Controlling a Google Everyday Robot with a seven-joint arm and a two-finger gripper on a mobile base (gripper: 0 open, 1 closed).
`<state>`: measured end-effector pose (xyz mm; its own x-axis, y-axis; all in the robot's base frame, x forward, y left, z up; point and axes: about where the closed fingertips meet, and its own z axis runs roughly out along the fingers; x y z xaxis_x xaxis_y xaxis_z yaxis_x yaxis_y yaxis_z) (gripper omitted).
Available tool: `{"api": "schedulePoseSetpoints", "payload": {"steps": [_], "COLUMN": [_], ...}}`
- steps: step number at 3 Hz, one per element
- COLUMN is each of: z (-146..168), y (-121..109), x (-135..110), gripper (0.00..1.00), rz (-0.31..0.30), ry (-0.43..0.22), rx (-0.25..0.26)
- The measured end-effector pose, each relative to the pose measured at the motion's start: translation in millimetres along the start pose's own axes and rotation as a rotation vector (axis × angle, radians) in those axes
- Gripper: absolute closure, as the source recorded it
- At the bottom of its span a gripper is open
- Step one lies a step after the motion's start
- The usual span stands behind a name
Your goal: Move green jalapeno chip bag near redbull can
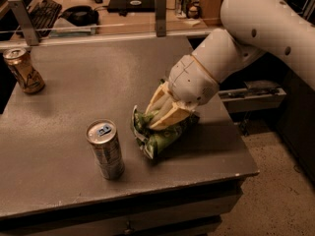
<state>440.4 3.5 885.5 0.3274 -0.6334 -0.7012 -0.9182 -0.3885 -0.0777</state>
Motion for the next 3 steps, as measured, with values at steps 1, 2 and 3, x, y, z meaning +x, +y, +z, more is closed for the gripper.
{"api": "schedulePoseSetpoints", "payload": {"steps": [1,2,3], "z": [7.7,11.4,12.4], "y": [7.8,10.7,10.1], "x": [-5.4,-9.3,-11.6], "gripper": [0.83,0.59,0.37], "rz": [-0.001,-0.004,-0.009], "ry": [-0.009,-0.014,-0.014], "rx": [-0.025,-0.037,-0.039]}}
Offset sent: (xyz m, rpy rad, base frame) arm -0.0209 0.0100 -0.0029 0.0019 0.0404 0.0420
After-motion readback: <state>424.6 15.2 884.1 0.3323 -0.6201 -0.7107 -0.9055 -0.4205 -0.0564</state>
